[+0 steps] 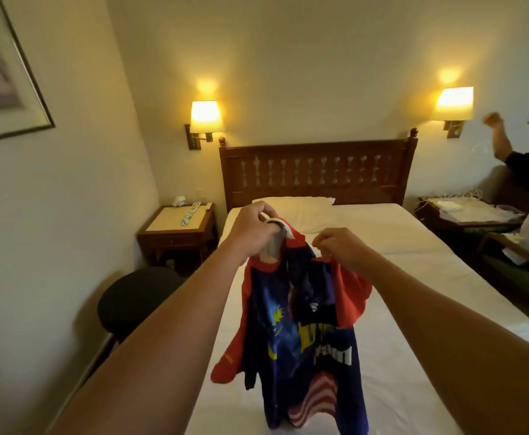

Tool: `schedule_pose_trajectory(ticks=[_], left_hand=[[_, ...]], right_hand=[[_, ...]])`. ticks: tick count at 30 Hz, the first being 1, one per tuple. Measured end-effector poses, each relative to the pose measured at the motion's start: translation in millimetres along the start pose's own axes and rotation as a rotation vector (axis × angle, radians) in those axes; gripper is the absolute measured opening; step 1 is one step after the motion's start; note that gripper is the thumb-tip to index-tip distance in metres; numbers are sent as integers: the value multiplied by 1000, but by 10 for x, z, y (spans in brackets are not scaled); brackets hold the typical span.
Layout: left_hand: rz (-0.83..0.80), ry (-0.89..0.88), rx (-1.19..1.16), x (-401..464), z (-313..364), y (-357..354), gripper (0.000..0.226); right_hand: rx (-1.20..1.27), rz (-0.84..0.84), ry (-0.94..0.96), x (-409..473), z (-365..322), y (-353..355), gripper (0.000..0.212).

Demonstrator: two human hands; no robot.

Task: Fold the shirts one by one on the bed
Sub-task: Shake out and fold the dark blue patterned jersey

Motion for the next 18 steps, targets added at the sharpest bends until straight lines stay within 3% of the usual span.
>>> schedule_pose_trajectory(ticks=[3, 6, 9, 13, 18], left_hand=[[67, -20, 54, 2, 10, -39, 12], [105, -17, 86, 22, -42, -51, 11], [84, -37, 147, 19, -68, -30, 11], [-31, -12, 297, -10, -175, 59, 13], [-185, 65, 513, -42, -429, 212, 25]], right_hand=[[274, -190, 6, -147, -158, -168, 35], [124, -300, -19, -178, -84, -338, 31], [-10, -158, 67, -104, 39, -357, 10], [14, 60, 88, 16, 102, -132, 16], [-5, 179, 153, 82, -194, 105, 1]])
Point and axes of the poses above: each hand's wrist, its own x-axis towards the middle knuckle, its own y-axis out of the back of the hand, z = x × y, the point moved 5 cm from there along x, towards the middle knuckle, and after that the axes turned 6 degrees about -x, right-handed, at the moved point
